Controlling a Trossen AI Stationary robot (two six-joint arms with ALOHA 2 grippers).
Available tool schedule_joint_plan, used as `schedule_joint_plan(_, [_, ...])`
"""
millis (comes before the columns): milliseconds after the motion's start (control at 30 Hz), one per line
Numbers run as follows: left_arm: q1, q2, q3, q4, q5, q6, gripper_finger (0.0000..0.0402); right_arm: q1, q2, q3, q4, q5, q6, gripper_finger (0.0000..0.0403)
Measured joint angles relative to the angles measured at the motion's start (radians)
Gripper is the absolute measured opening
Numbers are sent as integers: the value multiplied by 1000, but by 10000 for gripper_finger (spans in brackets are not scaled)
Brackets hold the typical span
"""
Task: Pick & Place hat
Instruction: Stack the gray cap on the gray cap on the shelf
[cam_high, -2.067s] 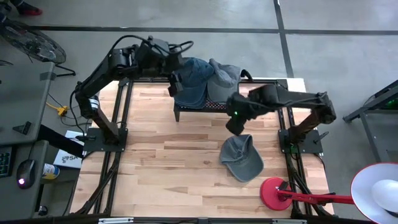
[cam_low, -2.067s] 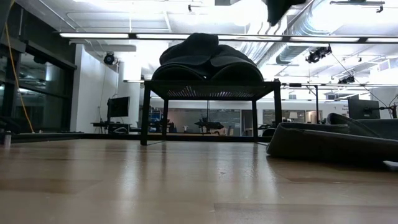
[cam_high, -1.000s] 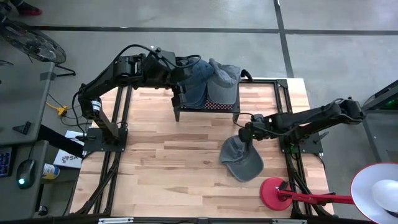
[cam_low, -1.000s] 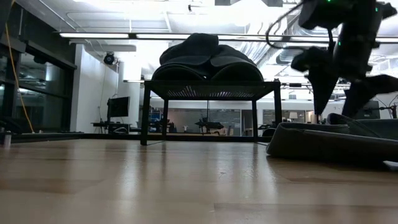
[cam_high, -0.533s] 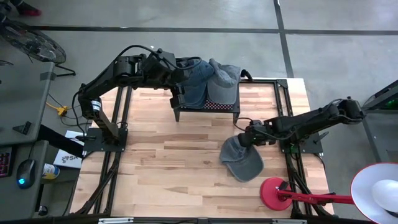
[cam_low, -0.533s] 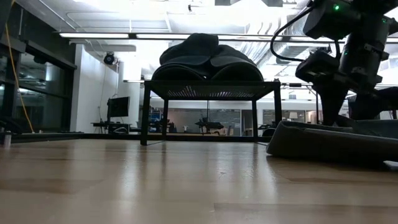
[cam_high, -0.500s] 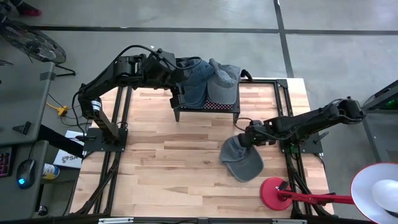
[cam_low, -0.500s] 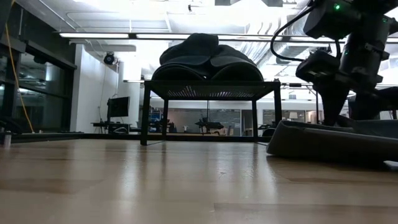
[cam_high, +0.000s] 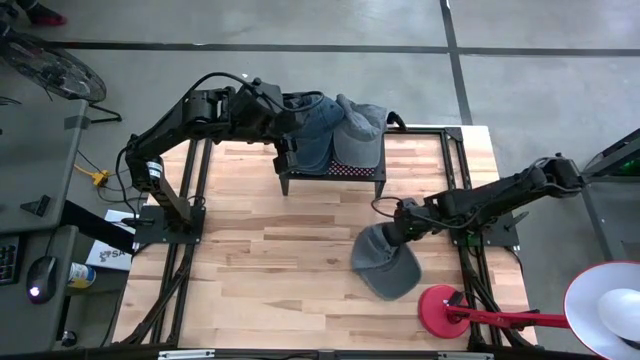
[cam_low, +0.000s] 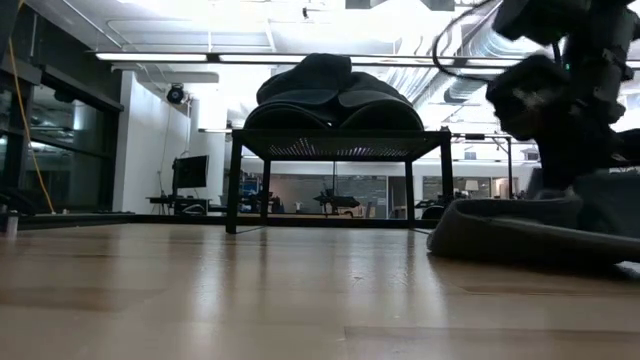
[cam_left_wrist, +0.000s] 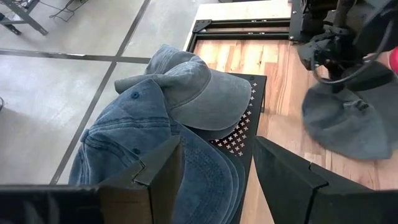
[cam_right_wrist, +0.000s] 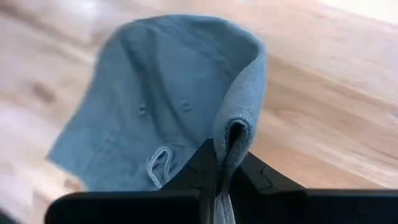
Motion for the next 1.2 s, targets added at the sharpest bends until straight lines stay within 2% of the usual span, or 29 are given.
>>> schedule_joint_plan(267, [0,0,0,0,30,0,193,58,0,236,-9,46,-239,8])
schedule_joint_plan(533, [0,0,0,0,45,0,193,72,0,562,-5,58,-620,8])
schedule_joint_plan(767, [0,0,0,5,66,0,193,72,0,787,-4,84,-947,8])
schedule_joint_plan(967, [0,0,0,66,247,3,193,71,0,917,86,31,-1253,8])
schedule_joint_plan(1200, [0,18,1,216,428,28,193,45,0,1019,179,-155,-1509,8])
